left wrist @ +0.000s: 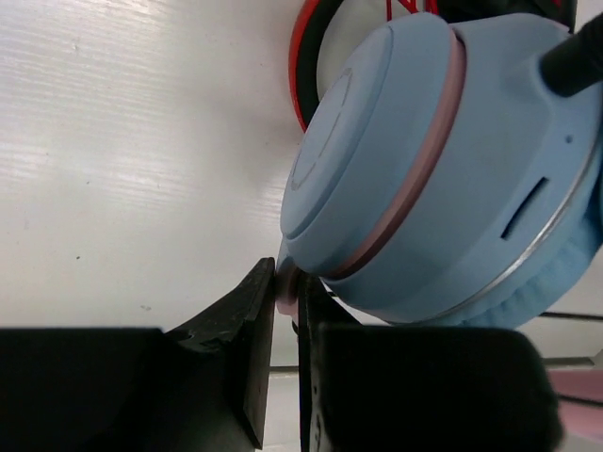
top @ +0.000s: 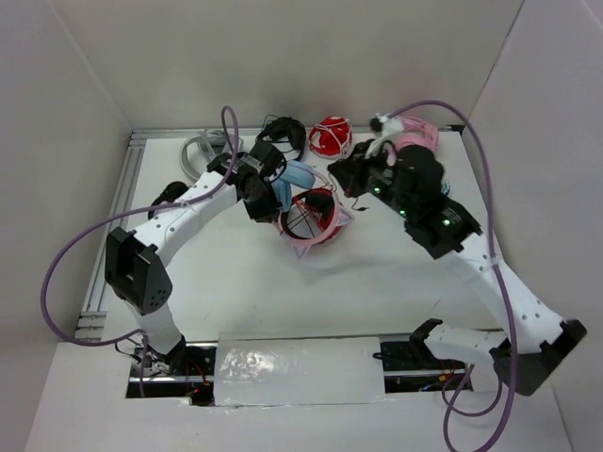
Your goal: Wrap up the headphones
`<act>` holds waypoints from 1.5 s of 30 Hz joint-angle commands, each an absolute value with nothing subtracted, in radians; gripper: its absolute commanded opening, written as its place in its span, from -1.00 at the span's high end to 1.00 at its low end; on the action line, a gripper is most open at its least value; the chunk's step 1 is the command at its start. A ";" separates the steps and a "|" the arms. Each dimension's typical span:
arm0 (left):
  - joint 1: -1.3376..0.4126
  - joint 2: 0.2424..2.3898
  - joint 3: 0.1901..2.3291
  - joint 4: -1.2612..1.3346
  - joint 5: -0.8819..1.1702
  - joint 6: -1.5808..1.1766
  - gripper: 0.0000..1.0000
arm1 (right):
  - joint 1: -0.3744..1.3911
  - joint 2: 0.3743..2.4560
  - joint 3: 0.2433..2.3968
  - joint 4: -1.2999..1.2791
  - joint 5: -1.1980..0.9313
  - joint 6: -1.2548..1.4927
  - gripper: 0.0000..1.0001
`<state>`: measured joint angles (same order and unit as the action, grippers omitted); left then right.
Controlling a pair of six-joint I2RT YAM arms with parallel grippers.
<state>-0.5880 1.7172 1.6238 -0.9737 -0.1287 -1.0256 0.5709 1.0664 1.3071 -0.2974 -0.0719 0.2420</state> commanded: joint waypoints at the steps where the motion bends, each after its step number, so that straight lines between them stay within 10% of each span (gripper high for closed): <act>1: -0.580 1.753 1.724 -1.100 -0.178 -1.095 1.00 | 0.700 1.181 1.370 -0.344 0.052 0.287 1.00; 15: -0.538 1.747 1.761 -1.068 -0.091 -1.186 1.00 | 0.977 1.480 1.335 -0.275 0.031 0.500 0.97; 45: -0.531 1.603 1.606 -1.055 -0.138 -1.371 1.00 | 0.982 1.397 1.328 -0.319 0.038 0.551 0.35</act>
<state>-0.5270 1.6089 1.5806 -1.1038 -0.1368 -1.3399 0.9684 1.3994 1.3033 -0.3199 0.0818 0.5636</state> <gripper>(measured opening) 0.239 0.335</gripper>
